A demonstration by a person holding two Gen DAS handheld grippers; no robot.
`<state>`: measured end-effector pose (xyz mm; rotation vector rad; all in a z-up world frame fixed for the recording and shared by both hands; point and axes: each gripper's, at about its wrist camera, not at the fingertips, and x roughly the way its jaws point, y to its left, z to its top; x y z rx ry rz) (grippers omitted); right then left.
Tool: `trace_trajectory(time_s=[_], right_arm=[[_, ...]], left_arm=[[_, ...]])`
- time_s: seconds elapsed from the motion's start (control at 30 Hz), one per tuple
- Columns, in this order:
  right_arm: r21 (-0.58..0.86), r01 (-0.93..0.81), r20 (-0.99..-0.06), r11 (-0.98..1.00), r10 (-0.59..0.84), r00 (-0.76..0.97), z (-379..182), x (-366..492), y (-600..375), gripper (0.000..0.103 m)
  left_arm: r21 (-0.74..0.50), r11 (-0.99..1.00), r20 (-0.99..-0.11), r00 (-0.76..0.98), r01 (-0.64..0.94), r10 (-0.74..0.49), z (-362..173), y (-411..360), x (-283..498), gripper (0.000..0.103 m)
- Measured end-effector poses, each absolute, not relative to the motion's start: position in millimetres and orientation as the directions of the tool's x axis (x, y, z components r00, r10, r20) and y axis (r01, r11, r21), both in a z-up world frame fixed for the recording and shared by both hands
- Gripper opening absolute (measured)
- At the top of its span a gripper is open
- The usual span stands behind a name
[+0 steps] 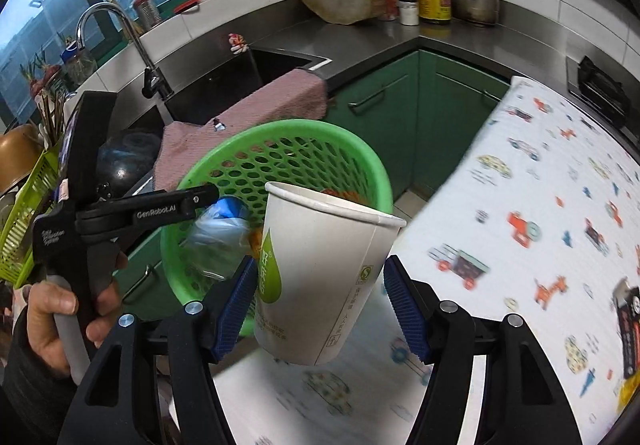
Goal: Collect trash
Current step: 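Release the can into the green basket with left tool while right tool drops the cup, then move both tools back to the table toward the glue box and snack bag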
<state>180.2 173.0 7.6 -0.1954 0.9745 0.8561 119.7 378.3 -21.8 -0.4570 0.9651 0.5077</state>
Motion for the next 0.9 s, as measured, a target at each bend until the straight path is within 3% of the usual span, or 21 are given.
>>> trace_trajectory(time_s=[0.23,0.3,0.43,0.9], right_arm=[[0.245,-0.718,-0.783,0.651,0.570,0.249,1,182,198,0.064],[0.268,-0.719,-0.775,0.641,0.587,0.234,1,183,200,0.073],[0.262,-0.725,-0.769,0.636,0.592,0.241,5,180,200,0.076],[0.190,-0.665,-0.754,0.723,0.541,0.373,35,184,93,0.080]], left_arm=[[-0.173,0.771,-0.844,0.495,-0.613,0.205,-13,389,103,0.086],[-0.173,0.769,-0.840,0.500,-0.615,0.211,-10,390,100,0.086],[-0.172,0.765,-0.833,0.506,-0.621,0.223,-5,390,95,0.088],[-0.163,0.828,-0.810,0.552,-0.537,0.199,25,326,108,0.088]])
